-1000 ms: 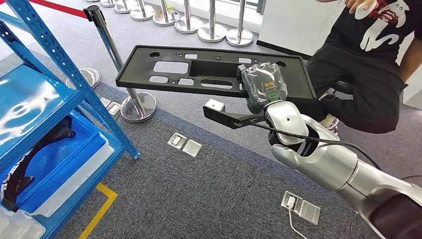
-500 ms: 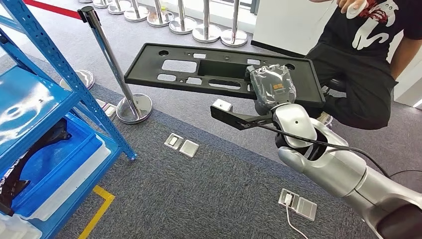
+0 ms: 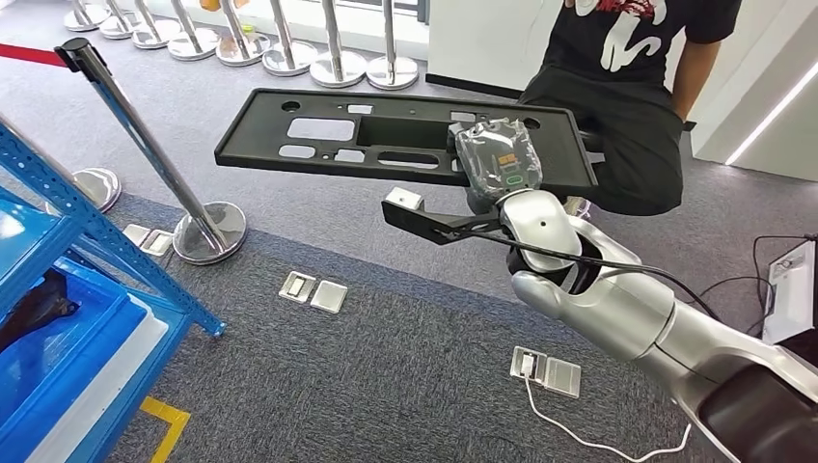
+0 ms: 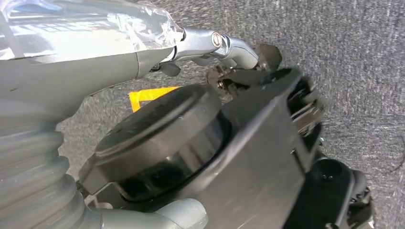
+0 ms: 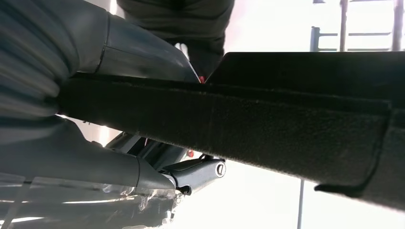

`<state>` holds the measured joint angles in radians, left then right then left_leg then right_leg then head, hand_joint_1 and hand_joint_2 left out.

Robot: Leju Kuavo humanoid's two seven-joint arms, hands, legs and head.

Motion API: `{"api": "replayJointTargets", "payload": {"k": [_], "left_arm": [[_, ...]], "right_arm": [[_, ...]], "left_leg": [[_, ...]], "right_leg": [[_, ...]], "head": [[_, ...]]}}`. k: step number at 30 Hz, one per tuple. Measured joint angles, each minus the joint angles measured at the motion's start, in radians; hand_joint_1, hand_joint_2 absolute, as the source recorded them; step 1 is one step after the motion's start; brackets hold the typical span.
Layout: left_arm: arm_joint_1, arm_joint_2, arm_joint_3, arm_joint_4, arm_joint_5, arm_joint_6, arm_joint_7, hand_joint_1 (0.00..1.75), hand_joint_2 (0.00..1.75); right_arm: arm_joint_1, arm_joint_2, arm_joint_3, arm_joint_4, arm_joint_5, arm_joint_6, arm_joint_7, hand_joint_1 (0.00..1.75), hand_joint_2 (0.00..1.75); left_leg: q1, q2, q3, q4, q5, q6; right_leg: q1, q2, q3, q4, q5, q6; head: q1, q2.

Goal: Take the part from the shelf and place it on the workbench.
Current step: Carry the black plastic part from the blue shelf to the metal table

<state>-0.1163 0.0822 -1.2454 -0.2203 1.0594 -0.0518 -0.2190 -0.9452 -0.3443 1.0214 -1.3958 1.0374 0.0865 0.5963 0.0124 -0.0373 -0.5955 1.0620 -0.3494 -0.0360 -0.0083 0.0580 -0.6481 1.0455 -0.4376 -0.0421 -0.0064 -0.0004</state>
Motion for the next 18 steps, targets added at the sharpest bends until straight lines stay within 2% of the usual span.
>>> {"api": "replayJointTargets", "payload": {"k": [1,3,5,6,8,9,10,11,12,14,15,16,18], "left_arm": [[0.0,0.0,0.0,0.0,0.0,-0.001,0.0,0.0,1.75],[-0.001,0.0,0.001,0.0,0.001,-0.003,0.0,0.0,1.75],[-0.001,0.0,0.001,0.0,0.002,-0.004,-0.001,0.0,1.75],[-0.001,0.0,0.001,0.0,0.002,-0.004,-0.001,0.0,1.75],[-0.001,0.0,0.001,0.0,0.002,-0.004,-0.002,0.0,1.75],[0.0,0.0,0.001,0.0,0.002,-0.004,-0.002,0.0,1.75],[0.0,0.0,0.001,0.0,0.002,-0.004,-0.002,0.0,1.75],[0.0,0.0,0.001,0.0,0.002,-0.004,-0.002,0.0,1.75],[0.0,0.0,0.001,0.0,0.002,-0.004,-0.002,0.0,1.75],[-0.001,0.0,0.001,0.0,0.002,-0.004,-0.004,0.0,1.75],[-0.002,0.0,0.001,0.0,0.002,-0.004,-0.005,0.0,1.75],[-0.002,0.0,0.001,0.0,0.002,-0.004,-0.008,0.0,1.75],[-0.002,0.0,0.001,0.0,0.001,-0.004,-0.011,0.0,1.75]], "right_arm": [[-0.001,0.001,0.0,0.002,-0.001,-0.001,0.0,1.75,1.75],[-0.002,0.003,0.0,0.006,-0.002,-0.002,0.0,1.75,1.75],[-0.004,0.003,0.0,0.01,-0.004,-0.004,0.001,1.75,1.75],[-0.004,0.003,0.0,0.011,-0.004,-0.004,0.002,1.75,1.75],[-0.004,0.004,0.0,0.013,-0.005,-0.005,0.002,1.75,1.75],[-0.003,0.005,0.0,0.014,-0.005,-0.005,0.001,1.75,1.75],[-0.002,0.005,0.0,0.016,-0.006,-0.005,0.001,1.75,1.75],[-0.001,0.005,0.0,0.018,-0.006,-0.005,0.002,1.75,1.75],[-0.001,0.005,0.0,0.019,-0.006,-0.005,0.002,1.75,1.75],[-0.003,0.006,0.0,0.022,-0.006,-0.006,0.002,1.75,1.75],[-0.004,0.006,0.0,0.022,-0.006,-0.006,0.002,1.75,1.75],[-0.005,0.007,0.0,0.023,-0.006,-0.006,0.002,1.75,1.75],[-0.005,0.007,0.0,0.025,-0.006,-0.007,0.003,1.75,1.75]], "left_leg": [[-0.002,-0.008,0.006,-0.022,0.004,0.003],[-0.003,0.0,0.007,-0.033,0.006,0.009],[0.0,0.013,0.012,-0.047,0.015,0.02],[0.002,0.021,0.014,-0.054,0.019,0.025],[0.0,0.035,0.015,-0.057,0.021,0.029],[-0.001,0.043,0.014,-0.056,0.021,0.03],[-0.002,0.05,0.014,-0.055,0.02,0.03],[-0.001,0.056,0.014,-0.053,0.019,0.029],[-0.001,0.062,0.014,-0.05,0.017,0.026],[-0.003,0.073,0.013,-0.04,0.009,0.018],[-0.005,0.077,0.012,-0.036,0.005,0.013],[-0.007,0.081,0.01,-0.032,0.003,0.009],[-0.008,0.088,0.011,-0.032,0.002,-0.001]], "right_leg": [[-0.002,0.005,-0.004,0.0,0.003,0.005],[-0.006,0.014,-0.01,-0.002,0.008,0.018],[-0.003,-0.003,-0.021,0.018,-0.007,0.027],[-0.001,-0.018,-0.037,0.056,-0.031,0.03],[-0.003,-0.043,-0.093,0.182,-0.093,0.034],[-0.005,-0.048,-0.119,0.241,-0.115,0.036],[-0.007,-0.05,-0.132,0.271,-0.119,0.038],[-0.008,-0.052,-0.125,0.261,-0.105,0.039],[-0.008,-0.056,-0.098,0.212,-0.076,0.039],[-0.006,-0.08,-0.028,0.076,-0.027,0.036],[-0.004,-0.088,-0.006,0.031,-0.016,0.031],[-0.001,-0.092,0.004,0.009,-0.016,0.026],[0.002,-0.079,0.002,0.007,-0.016,0.013]], "head": [[0.0,0.0],[0.0,0.0],[0.006,0.0],[0.013,0.0],[0.027,0.0],[0.032,0.0],[0.036,0.0],[0.041,0.0],[0.046,0.0],[0.057,0.0],[0.06,0.0],[0.059,0.0],[0.052,0.0]]}}
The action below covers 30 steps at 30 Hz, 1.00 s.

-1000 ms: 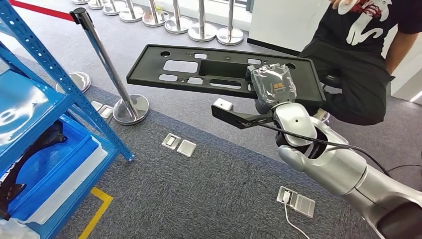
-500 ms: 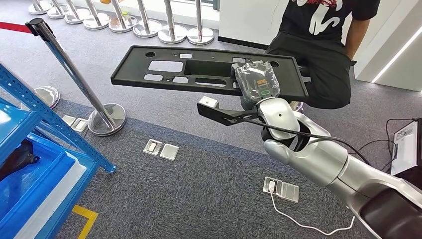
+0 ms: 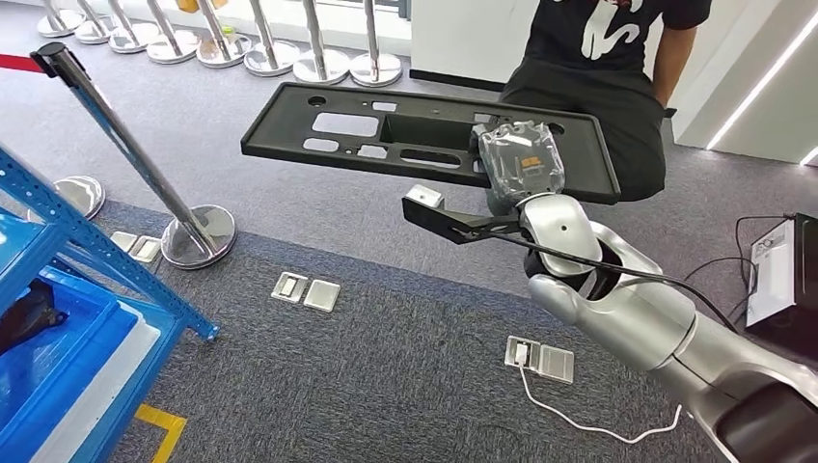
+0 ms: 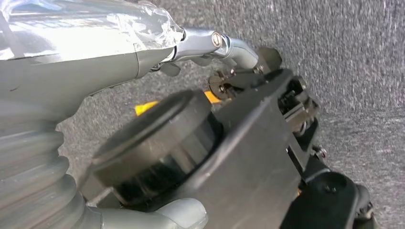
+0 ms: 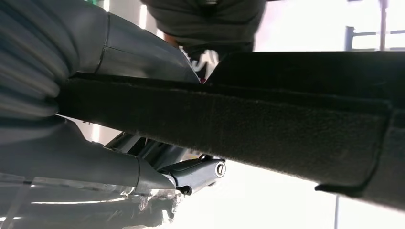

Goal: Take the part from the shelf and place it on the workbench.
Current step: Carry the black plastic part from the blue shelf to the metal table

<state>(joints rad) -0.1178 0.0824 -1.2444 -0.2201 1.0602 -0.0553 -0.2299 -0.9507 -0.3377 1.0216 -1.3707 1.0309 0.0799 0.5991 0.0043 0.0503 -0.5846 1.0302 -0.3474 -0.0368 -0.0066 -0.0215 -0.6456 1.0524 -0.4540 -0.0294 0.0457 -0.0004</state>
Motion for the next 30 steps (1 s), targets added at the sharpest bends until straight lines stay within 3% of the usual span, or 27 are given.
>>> {"api": "replayJointTargets", "payload": {"k": [2,3,6,7,8,9,11,12,14,17,19,21,22,23,24,27,28,30], "left_arm": [[0.0,0.0,0.0,0.0,0.0,0.0,-0.001,0.0,1.75],[0.0,0.0,0.0,0.0,0.0,0.0,-0.002,0.0,1.75],[0.002,0.0,0.0,0.0,0.0,0.001,-0.002,0.0,1.75],[0.002,0.0,0.0,0.0,0.0,0.001,-0.002,0.0,1.75],[0.003,0.0,0.0,0.0,0.001,0.002,-0.002,0.0,1.75],[0.003,0.0,0.0,0.0,0.001,0.002,-0.002,0.0,1.75],[0.002,0.0,0.0,0.0,0.001,0.003,-0.002,0.0,1.75],[0.002,0.0,0.0,0.0,0.001,0.003,-0.002,0.0,1.75],[0.001,0.0,0.0,0.0,0.001,0.003,-0.002,0.0,1.75],[0.0,0.0,0.0,0.0,0.001,0.003,-0.002,0.0,1.75],[0.0,0.0,0.0,0.0,0.001,0.003,-0.002,0.0,1.75],[0.001,0.0,0.0,0.0,0.001,0.003,-0.002,0.0,1.75],[0.001,0.0,0.0,0.0,0.001,0.003,-0.002,0.0,1.75],[0.002,0.0,0.0,0.0,0.001,0.003,-0.002,0.0,1.75],[0.002,0.0,0.0,0.0,0.001,0.003,-0.002,0.0,1.75],[0.0,0.0,0.0,0.0,0.001,0.003,-0.002,0.0,1.75],[0.0,0.0,0.0,0.0,0.001,0.003,-0.003,0.0,1.75],[0.0,0.0,0.0,0.0,0.001,0.002,-0.003,0.0,1.75]], "right_arm": [[-0.001,0.0,0.0,0.002,-0.001,0.0,0.001,1.75,1.75],[-0.002,0.0,0.0,0.003,-0.001,-0.001,0.002,1.75,1.75],[-0.003,0.003,0.0,0.004,-0.002,-0.001,0.002,1.75,1.75],[-0.003,0.003,0.0,0.005,-0.002,-0.001,0.002,1.75,1.75],[-0.003,0.004,0.0,0.006,-0.003,-0.001,0.002,1.75,1.75],[-0.002,0.004,0.0,0.007,-0.004,-0.001,0.002,1.75,1.75],[-0.003,0.004,0.0,0.007,-0.004,-0.001,0.002,1.75,1.75],[-0.003,0.005,0.0,0.007,-0.004,-0.001,0.002,1.75,1.75],[-0.005,0.006,0.0,0.009,-0.004,-0.002,0.003,1.75,1.75],[-0.007,0.005,0.0,0.011,-0.004,-0.003,0.003,1.75,1.75],[-0.01,0.005,-0.001,0.012,-0.004,-0.003,0.003,1.75,1.75],[-0.01,0.005,-0.001,0.012,-0.005,-0.004,0.003,1.75,1.75],[-0.008,0.006,0.0,0.013,-0.005,-0.004,0.003,1.75,1.75],[-0.006,0.005,0.0,0.013,-0.005,-0.004,0.003,1.75,1.75],[-0.006,0.005,0.0,0.014,-0.005,-0.004,0.003,1.75,1.75],[-0.008,0.006,0.0,0.015,-0.005,-0.004,0.002,1.75,1.75],[-0.008,0.007,0.0,0.015,-0.005,-0.004,0.003,1.75,1.75],[-0.009,0.007,0.0,0.017,-0.005,-0.004,0.004,1.75,1.75]], "left_leg": [[0.004,-0.008,-0.003,0.019,-0.018,-0.011],[0.006,-0.018,-0.015,0.054,-0.042,-0.016],[0.008,-0.039,-0.098,0.239,-0.134,-0.021],[0.008,-0.04,-0.119,0.279,-0.142,-0.021],[0.007,-0.042,-0.124,0.285,-0.131,-0.019],[0.007,-0.044,-0.11,0.25,-0.101,-0.016],[0.006,-0.063,-0.05,0.114,-0.025,-0.004],[0.005,-0.075,-0.025,0.053,-0.002,0.001],[0.001,-0.088,-0.008,0.003,0.007,0.007],[0.003,-0.07,0.0,-0.02,0.018,0.02],[0.007,-0.056,0.006,-0.036,0.027,0.028],[0.006,-0.045,0.006,-0.037,0.028,0.03],[0.006,-0.038,0.006,-0.037,0.028,0.03],[0.006,-0.032,0.006,-0.036,0.027,0.029],[0.007,-0.027,0.006,-0.034,0.026,0.028],[0.006,-0.013,0.004,-0.022,0.016,0.015],[0.004,-0.008,0.003,-0.018,0.013,0.01],[0.0,0.0,0.001,-0.012,0.009,0.0]], "right_leg": [[-0.001,0.009,0.001,-0.006,0.004,-0.011],[-0.003,0.014,0.003,-0.009,0.006,-0.017],[0.0,0.031,0.003,-0.01,0.007,-0.026],[0.001,0.038,0.003,-0.009,0.007,-0.026],[0.002,0.045,0.003,-0.009,0.007,-0.026],[0.003,0.053,0.005,-0.009,0.007,-0.026],[0.004,0.068,0.009,-0.009,0.007,-0.025],[0.004,0.074,0.009,-0.009,0.007,-0.024],[0.0,0.084,0.003,-0.009,0.011,-0.015],[-0.003,0.085,-0.003,-0.004,0.008,0.003],[0.0,0.058,-0.035,0.065,-0.036,0.011],[-0.001,0.036,-0.094,0.193,-0.095,0.015],[-0.003,0.032,-0.117,0.242,-0.109,0.017],[-0.005,0.029,-0.124,0.258,-0.105,0.019],[-0.007,0.026,-0.112,0.235,-0.084,0.02],[-0.006,0.0,-0.02,0.052,-0.008,0.017],[-0.004,-0.007,-0.002,0.013,0.0,0.012],[0.001,-0.004,0.005,-0.008,0.0,-0.002]], "head": [[-0.006,0.0],[-0.012,0.0],[-0.035,0.0],[-0.041,0.0],[-0.045,0.0],[-0.049,0.0],[-0.055,0.0],[-0.056,0.0],[-0.056,0.0],[-0.054,0.0],[-0.043,0.0],[-0.031,0.0],[-0.027,0.0],[-0.022,0.0],[-0.017,0.0],[-0.001,0.0],[0.001,0.0],[-0.005,0.0]]}}
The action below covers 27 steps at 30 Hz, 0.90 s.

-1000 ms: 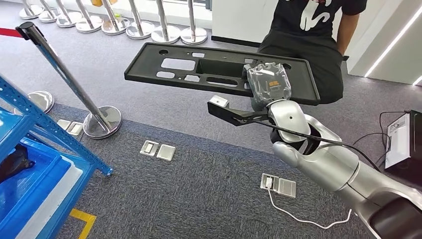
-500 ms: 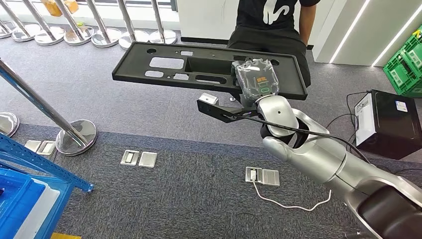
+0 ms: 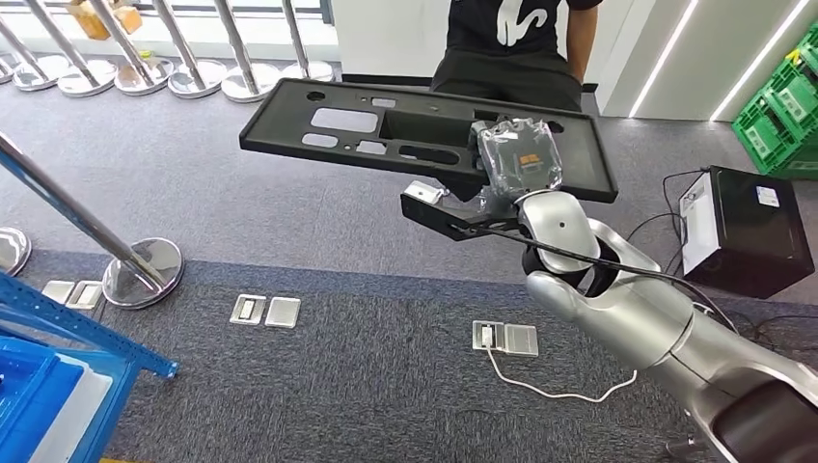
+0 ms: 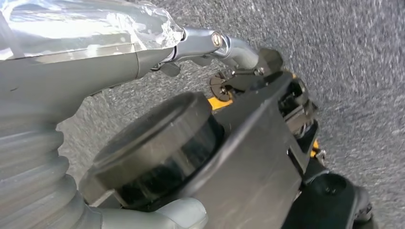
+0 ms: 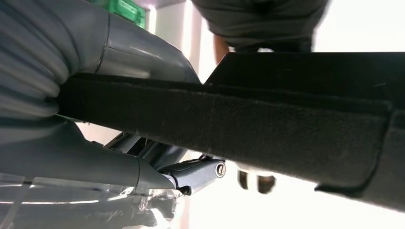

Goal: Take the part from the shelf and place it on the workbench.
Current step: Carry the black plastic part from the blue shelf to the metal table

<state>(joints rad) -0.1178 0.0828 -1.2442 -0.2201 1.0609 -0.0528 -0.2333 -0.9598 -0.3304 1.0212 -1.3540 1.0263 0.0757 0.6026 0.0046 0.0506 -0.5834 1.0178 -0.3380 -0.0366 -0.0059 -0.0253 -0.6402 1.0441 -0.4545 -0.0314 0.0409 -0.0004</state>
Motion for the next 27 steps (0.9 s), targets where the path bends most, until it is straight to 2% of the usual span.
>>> {"api": "replayJointTargets", "payload": {"k": [2,3,4,6,7,8,9,10,12,13,14,15,17,18,20,22,23,24,25,27], "left_arm": [[0.001,0.0,0.0,0.0,0.0,0.0,-0.001,0.0,1.75],[0.0,0.0,0.0,0.0,0.0,0.0,-0.001,0.0,1.75],[0.0,0.0,0.0,0.0,0.0,0.0,-0.001,0.0,1.75],[0.001,0.0,0.0,0.0,0.001,-0.001,-0.001,0.0,1.75],[0.002,0.0,0.0,0.0,0.001,-0.002,-0.001,0.0,1.75],[0.002,0.0,0.0,0.0,0.003,-0.002,-0.001,0.0,1.75],[0.003,0.0,0.0,0.0,0.004,-0.003,0.0,0.0,1.75],[0.003,0.0,0.0,0.0,0.006,-0.003,0.001,0.0,1.75],[0.002,0.001,0.0,0.0,0.007,-0.004,0.003,0.0,1.75],[0.002,0.002,0.0,0.0,0.007,-0.005,0.004,0.0,1.75],[0.002,0.003,0.0,0.001,0.008,-0.005,0.004,0.0,1.75],[0.002,0.004,0.0,0.001,0.008,-0.006,0.004,0.0,1.75],[0.001,0.004,0.0,0.001,0.009,-0.008,0.004,0.0,1.75],[0.001,0.004,0.0,0.001,0.009,-0.008,0.004,0.0,1.75],[0.001,0.003,0.0,0.001,0.01,-0.009,0.004,0.0,1.75],[0.001,0.003,0.0,0.001,0.009,-0.01,0.004,0.0,1.75],[0.001,0.003,0.0,0.001,0.008,-0.011,0.003,0.0,1.75],[0.001,0.003,0.0,0.001,0.008,-0.011,0.003,0.0,1.75],[0.001,0.003,0.0,0.001,0.007,-0.012,0.003,0.0,1.75],[0.001,0.004,0.0,0.001,0.007,-0.013,0.003,0.0,1.75]], "right_arm": [[0.0,-0.001,0.0,0.002,0.0,0.0,0.002,1.75,1.75],[0.0,-0.001,0.0,0.002,0.0,0.0,0.002,1.75,1.75],[-0.001,-0.001,0.0,0.002,-0.001,0.0,0.003,1.75,1.75],[-0.001,0.0,0.0,0.002,-0.003,0.0,0.004,1.75,1.75],[0.0,0.0,0.0,0.002,-0.005,0.0,0.004,1.75,1.75],[0.001,0.0,0.0,0.002,-0.007,0.001,0.005,1.75,1.75],[0.002,0.0,0.0,0.002,-0.008,0.001,0.007,1.75,1.75],[0.002,0.0,0.0,0.002,-0.01,0.002,0.008,1.75,1.75],[0.001,0.0,0.0,0.002,-0.012,0.002,0.011,1.75,1.75],[0.001,0.0,0.0,0.002,-0.012,0.003,0.013,1.75,1.75],[0.001,0.0,0.0,0.002,-0.014,0.003,0.015,1.75,1.75],[0.001,0.0,0.0,0.002,-0.016,0.004,0.016,1.75,1.75],[0.003,-0.001,0.0,0.002,-0.019,0.006,0.017,1.75,1.75],[0.002,-0.002,0.0,0.002,-0.02,0.006,0.018,1.75,1.75],[-0.001,-0.003,0.0,0.002,-0.021,0.006,0.018,1.75,1.75],[0.001,-0.003,0.0,0.002,-0.023,0.008,0.019,1.75,1.75],[0.004,-0.004,0.0,0.002,-0.023,0.009,0.02,1.75,1.75],[0.007,-0.005,0.0,0.002,-0.024,0.01,0.022,1.75,1.75],[0.008,-0.006,0.0,0.002,-0.024,0.011,0.023,1.75,1.75],[0.007,-0.008,0.0,0.002,-0.024,0.011,0.025,1.75,1.75]], "left_leg": [[0.003,0.001,0.0,0.009,-0.01,-0.01],[0.004,-0.006,-0.007,0.032,-0.029,-0.014],[0.006,-0.017,-0.022,0.074,-0.056,-0.017],[0.006,-0.035,-0.081,0.208,-0.125,-0.019],[0.005,-0.039,-0.11,0.268,-0.146,-0.017],[0.004,-0.041,-0.127,0.302,-0.15,-0.014],[0.001,-0.042,-0.126,0.296,-0.133,-0.008],[-0.002,-0.045,-0.107,0.251,-0.1,0.0],[-0.011,-0.068,-0.045,0.111,-0.027,0.02],[-0.014,-0.079,-0.022,0.054,-0.006,0.028],[-0.016,-0.087,-0.01,0.022,0.003,0.032],[-0.017,-0.087,-0.008,0.013,0.001,0.035],[-0.017,-0.075,-0.002,-0.007,0.008,0.037],[-0.016,-0.069,0.003,-0.02,0.014,0.038],[-0.011,-0.055,0.012,-0.039,0.024,0.041],[-0.012,-0.043,0.011,-0.039,0.025,0.043],[-0.011,-0.037,0.009,-0.036,0.023,0.042],[-0.011,-0.031,0.008,-0.033,0.021,0.041],[-0.009,-0.026,0.007,-0.028,0.018,0.038],[-0.008,-0.015,0.004,-0.015,0.008,0.029]], "right_leg": [[0.0,0.011,-0.001,-0.001,0.002,-0.012],[-0.001,0.017,0.0,-0.002,0.003,-0.018],[-0.001,0.021,0.001,-0.004,0.005,-0.022],[0.002,0.033,0.001,-0.004,0.005,-0.027],[0.005,0.039,0.001,-0.003,0.005,-0.028],[0.008,0.046,0.001,-0.003,0.005,-0.029],[0.01,0.054,0.002,-0.003,0.005,-0.03],[0.012,0.061,0.004,-0.003,0.005,-0.03],[0.014,0.074,0.007,-0.004,0.005,-0.03],[0.013,0.08,0.006,-0.003,0.006,-0.028],[0.01,0.084,0.003,-0.003,0.007,-0.026],[0.007,0.088,0.0,-0.004,0.01,-0.022],[0.004,0.093,-0.002,-0.006,0.012,-0.013],[0.006,0.086,-0.007,0.004,0.004,-0.008],[0.008,0.06,-0.041,0.078,-0.042,0.0],[0.003,0.04,-0.1,0.201,-0.096,0.01],[0.0,0.035,-0.119,0.24,-0.106,0.014],[-0.004,0.032,-0.12,0.244,-0.097,0.017],[-0.006,0.028,-0.101,0.208,-0.072,0.02],[-0.007,0.008,-0.032,0.08,-0.019,0.021]], "head": [[-0.009,0.0],[-0.014,0.0],[-0.02,0.0],[-0.036,0.0],[-0.043,0.0],[-0.047,0.0],[-0.051,0.0],[-0.054,0.0],[-0.057,0.0],[-0.056,0.0],[-0.056,0.0],[-0.057,0.0],[-0.063,0.0],[-0.062,0.0],[-0.053,0.0],[-0.042,0.0],[-0.038,0.0],[-0.034,0.0],[-0.029,0.0],[-0.021,0.0]]}}
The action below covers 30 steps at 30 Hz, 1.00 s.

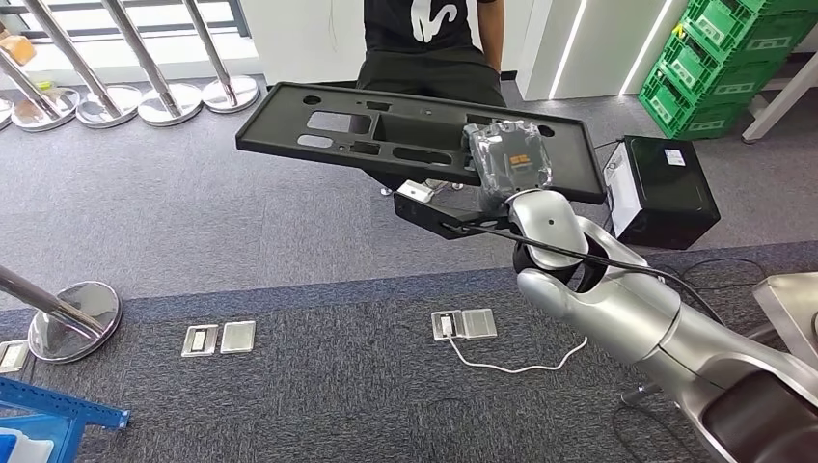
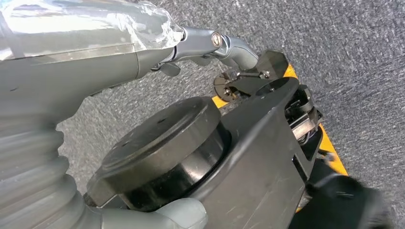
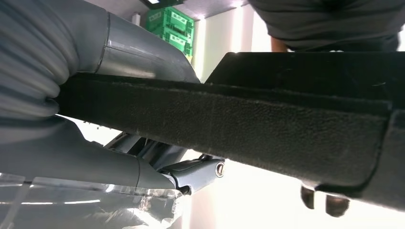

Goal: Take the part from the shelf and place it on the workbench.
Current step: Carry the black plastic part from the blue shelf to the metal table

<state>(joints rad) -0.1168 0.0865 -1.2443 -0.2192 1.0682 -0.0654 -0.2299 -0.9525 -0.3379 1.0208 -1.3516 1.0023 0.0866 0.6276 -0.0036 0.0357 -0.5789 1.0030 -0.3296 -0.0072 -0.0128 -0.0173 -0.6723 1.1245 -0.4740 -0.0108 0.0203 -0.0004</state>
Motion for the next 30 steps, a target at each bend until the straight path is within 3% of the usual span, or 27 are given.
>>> {"api": "replayJointTargets", "payload": {"k": [2,6,8,10,11,12,13,16,18,20,22,23,25,26,27,28,30], "left_arm": [[-0.001,0.001,0.0,0.0,0.0,0.0,0.0,0.0,1.75],[-0.001,0.001,0.0,0.001,0.001,0.0,0.001,0.0,1.75],[-0.001,0.001,0.0,0.001,0.001,0.0,0.001,0.0,1.75],[0.0,0.001,0.0,0.001,0.001,0.0,0.001,0.0,1.75],[0.001,0.001,0.0,0.001,0.001,0.001,0.001,0.0,1.75],[0.002,0.001,0.0,0.001,0.001,0.001,0.001,0.0,1.75],[0.002,0.001,0.0,0.001,0.001,0.001,0.001,0.0,1.75],[0.002,0.001,0.0,0.001,0.002,0.002,0.001,0.0,1.75],[0.002,0.001,0.0,0.001,0.003,0.002,0.001,0.0,1.75],[0.001,0.001,0.0,0.001,0.003,0.003,0.001,0.0,1.75],[0.0,0.001,0.0,0.001,0.003,0.003,0.001,0.0,1.75],[0.0,0.0,0.0,0.001,0.003,0.003,0.001,0.0,1.75],[0.0,0.0,0.0,0.001,0.003,0.003,0.001,0.0,1.75],[0.001,0.0,0.0,0.001,0.003,0.002,0.001,0.0,1.75],[0.001,0.0,0.0,0.001,0.003,0.002,0.001,0.0,1.75],[0.001,0.0,0.0,0.001,0.002,0.002,0.001,0.0,1.75],[0.0,0.0,0.0,0.001,0.002,0.002,0.001,0.0,1.75]], "right_arm": [[-0.001,0.0,0.0,0.0,0.0,0.0,0.0,1.75,1.75],[-0.001,-0.004,0.0,0.0,0.0,0.0,0.001,1.75,1.75],[-0.003,-0.004,0.0,0.0,0.0,0.0,0.002,1.75,1.75],[-0.003,-0.004,0.0,0.0,0.0,0.0,0.003,1.75,1.75],[-0.003,-0.004,0.0,0.0,0.0,0.0,0.004,1.75,1.75],[-0.003,-0.004,0.0,0.0,0.0,0.0,0.004,1.75,1.75],[-0.003,-0.004,0.0,0.0,0.0,0.0,0.005,1.75,1.75],[-0.005,-0.004,0.0,0.0,0.0,-0.001,0.007,1.75,1.75],[-0.006,-0.004,0.0,0.0,0.0,-0.002,0.008,1.75,1.75],[-0.006,-0.004,0.0,0.0,0.0,-0.002,0.008,1.75,1.75],[-0.008,-0.005,-0.002,0.0,0.0,-0.002,0.008,1.75,1.75],[-0.009,-0.005,-0.002,0.001,0.0,-0.004,0.008,1.75,1.75],[-0.011,-0.005,-0.003,0.001,-0.003,-0.011,0.009,1.75,1.75],[-0.01,-0.005,-0.004,0.001,-0.004,-0.016,0.009,1.75,1.75],[-0.01,-0.006,-0.004,0.001,-0.005,-0.021,0.01,1.75,1.75],[-0.011,-0.006,-0.006,0.001,-0.005,-0.025,0.011,1.75,1.75],[-0.019,-0.008,-0.014,0.0,-0.003,-0.032,0.013,1.75,1.75]], "left_leg": [[-0.002,0.008,-0.003,0.013,-0.008,-0.01],[-0.001,0.012,-0.005,0.03,-0.024,-0.031],[0.004,-0.007,-0.031,0.105,-0.075,-0.04],[0.007,-0.021,-0.089,0.242,-0.142,-0.046],[0.007,-0.024,-0.113,0.295,-0.16,-0.046],[0.007,-0.026,-0.123,0.315,-0.158,-0.045],[0.007,-0.027,-0.115,0.295,-0.136,-0.043],[0.006,-0.061,-0.03,0.099,-0.035,-0.027],[0.004,-0.08,-0.004,0.028,-0.015,-0.019],[0.002,-0.07,-0.001,0.014,-0.013,-0.012],[0.004,-0.057,0.004,-0.002,-0.003,-0.002],[0.005,-0.049,0.006,-0.009,0.001,0.002],[0.005,-0.036,0.006,-0.011,0.003,0.006],[0.005,-0.029,0.005,-0.01,0.003,0.006],[0.005,-0.023,0.005,-0.009,0.002,0.006],[0.005,-0.017,0.005,-0.006,0.0,0.004],[0.007,-0.005,0.005,0.003,-0.008,-0.002]], "right_leg": [[0.004,-0.011,0.037,-0.075,0.017,-0.008],[0.007,0.007,0.036,-0.083,0.02,-0.033],[0.004,0.016,0.038,-0.088,0.024,-0.041],[0.007,0.028,0.037,-0.088,0.024,-0.044],[0.008,0.034,0.036,-0.088,0.025,-0.045],[0.01,0.041,0.037,-0.087,0.025,-0.046],[0.011,0.048,0.037,-0.087,0.025,-0.046],[0.012,0.067,0.039,-0.086,0.026,-0.044],[0.009,0.078,0.032,-0.086,0.03,-0.037],[0.005,0.087,0.027,-0.088,0.035,-0.026],[0.006,0.074,0.016,-0.068,0.019,-0.016],[0.007,0.061,-0.002,-0.029,-0.005,-0.012],[0.006,0.036,-0.061,0.1,-0.069,-0.006],[0.004,0.03,-0.088,0.159,-0.089,-0.003],[0.002,0.028,-0.101,0.187,-0.092,-0.001],[0.0,0.025,-0.094,0.175,-0.075,0.001],[-0.002,0.007,-0.031,0.05,-0.015,0.004]], "head": [[0.002,0.0],[-0.006,0.0],[-0.016,0.0],[-0.029,0.0],[-0.033,0.0],[-0.037,0.0],[-0.04,0.0],[-0.048,0.0],[-0.05,0.0],[-0.051,0.0],[-0.048,0.0],[-0.042,0.0],[-0.03,0.0],[-0.025,0.0],[-0.02,0.0],[-0.015,0.0],[-0.004,0.0]]}}
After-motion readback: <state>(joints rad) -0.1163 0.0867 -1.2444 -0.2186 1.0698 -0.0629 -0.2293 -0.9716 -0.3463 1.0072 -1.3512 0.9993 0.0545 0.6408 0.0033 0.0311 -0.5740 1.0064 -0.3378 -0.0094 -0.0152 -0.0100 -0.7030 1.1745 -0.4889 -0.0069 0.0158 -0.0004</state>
